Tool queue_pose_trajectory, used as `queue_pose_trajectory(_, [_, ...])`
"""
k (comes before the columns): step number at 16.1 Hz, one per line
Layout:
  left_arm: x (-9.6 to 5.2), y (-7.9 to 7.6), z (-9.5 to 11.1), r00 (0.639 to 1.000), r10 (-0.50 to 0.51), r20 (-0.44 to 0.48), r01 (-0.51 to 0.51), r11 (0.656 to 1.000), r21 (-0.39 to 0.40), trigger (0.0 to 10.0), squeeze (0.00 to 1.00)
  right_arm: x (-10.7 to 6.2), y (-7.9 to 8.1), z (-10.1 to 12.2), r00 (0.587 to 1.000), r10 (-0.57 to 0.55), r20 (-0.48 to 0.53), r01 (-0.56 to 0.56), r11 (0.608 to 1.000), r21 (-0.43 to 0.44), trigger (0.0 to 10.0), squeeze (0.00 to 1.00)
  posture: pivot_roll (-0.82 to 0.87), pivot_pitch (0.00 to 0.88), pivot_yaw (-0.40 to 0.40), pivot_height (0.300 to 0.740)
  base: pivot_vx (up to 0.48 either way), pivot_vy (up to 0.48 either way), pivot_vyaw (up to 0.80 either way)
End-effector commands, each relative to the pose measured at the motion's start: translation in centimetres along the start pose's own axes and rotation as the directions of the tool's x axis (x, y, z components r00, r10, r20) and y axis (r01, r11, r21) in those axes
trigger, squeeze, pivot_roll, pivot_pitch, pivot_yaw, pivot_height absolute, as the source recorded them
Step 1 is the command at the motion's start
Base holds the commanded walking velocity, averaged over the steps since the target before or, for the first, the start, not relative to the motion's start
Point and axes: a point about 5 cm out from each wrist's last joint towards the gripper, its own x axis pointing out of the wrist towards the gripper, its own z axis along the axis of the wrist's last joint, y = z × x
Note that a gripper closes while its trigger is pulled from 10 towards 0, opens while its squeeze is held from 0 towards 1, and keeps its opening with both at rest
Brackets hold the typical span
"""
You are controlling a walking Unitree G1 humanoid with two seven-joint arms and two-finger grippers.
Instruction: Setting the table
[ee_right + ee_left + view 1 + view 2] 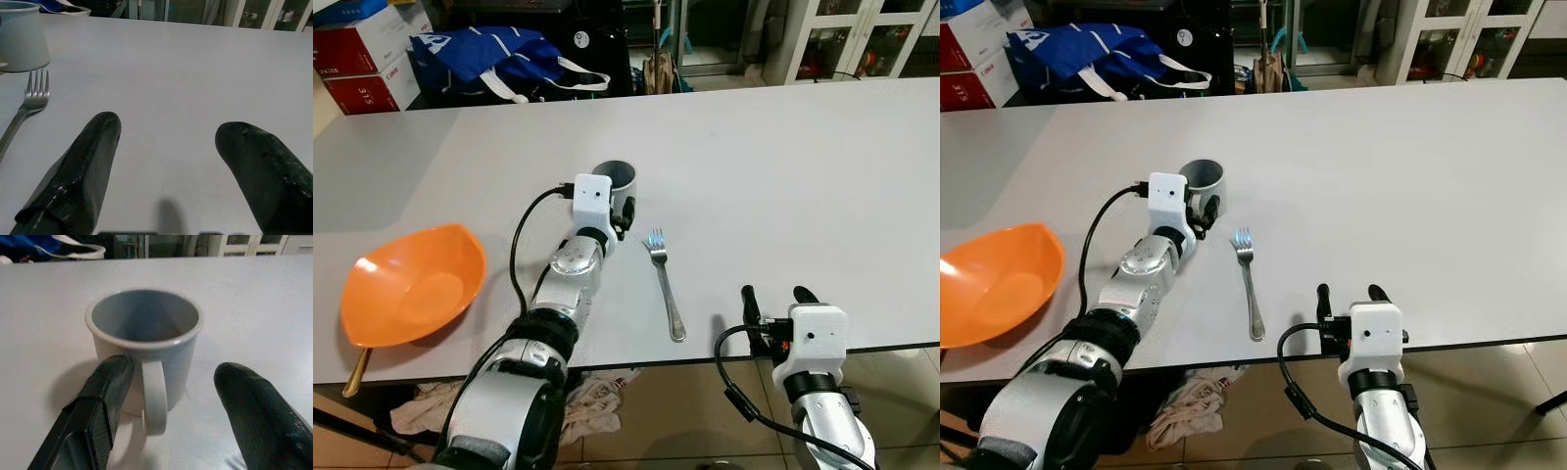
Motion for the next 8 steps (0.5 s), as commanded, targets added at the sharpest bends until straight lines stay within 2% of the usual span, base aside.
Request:
queue_pose_trajectory(1, [-0.2,0.7,0.2,1.0,-0.011,-0.015,0.011,0.999,0.033,10.0,0.0,0.2,0.2,-0.1,1.0,0.003,-0.006,-0.003,1.0,0.002,10.0,0.0,-0.07,0.0,0.11,0.74,0.0,0.0,0.0])
queue_pose_trajectory(4, [-1.2,2.6,-0.5,0.998,-0.03,-0.062,0.033,0.998,0.051,10.0,0.0,0.3,-0.1,-0.3,1.0,-0.006,-0.008,0.006,1.0,0.002,10.0,0.0,-0.06,0.0,0.115,0.74,0.0,0.0,0.0])
queue_pose_trajectory(6, [-2.5,3.7,-0.7,0.998,-0.059,-0.035,0.06,0.997,0.049,10.0,0.0,0.5,0.0,-0.4,1.0,-0.006,-0.01,0.006,1.0,0.004,10.0,0.0,-0.04,0.0,0.111,0.74,0.0,0.0,0.0])
queue_pose_trajectory(7, [-3.7,3.8,-0.3,0.996,-0.091,0.023,0.09,0.995,0.047,10.0,0.0,0.8,0.1,-0.5,1.0,-0.003,-0.006,0.003,1.0,0.007,10.0,0.0,-0.02,0.0,0.102,0.74,0.0,0.0,0.0])
queue_pose_trajectory(8, [-4.5,3.5,0.5,0.988,-0.099,0.119,0.092,0.994,0.067,10.0,0.0,1.4,0.0,-0.3,1.0,-0.005,0.004,0.005,1.0,0.012,10.0,0.0,-0.01,0.0,0.097,0.74,0.0,0.0,0.0])
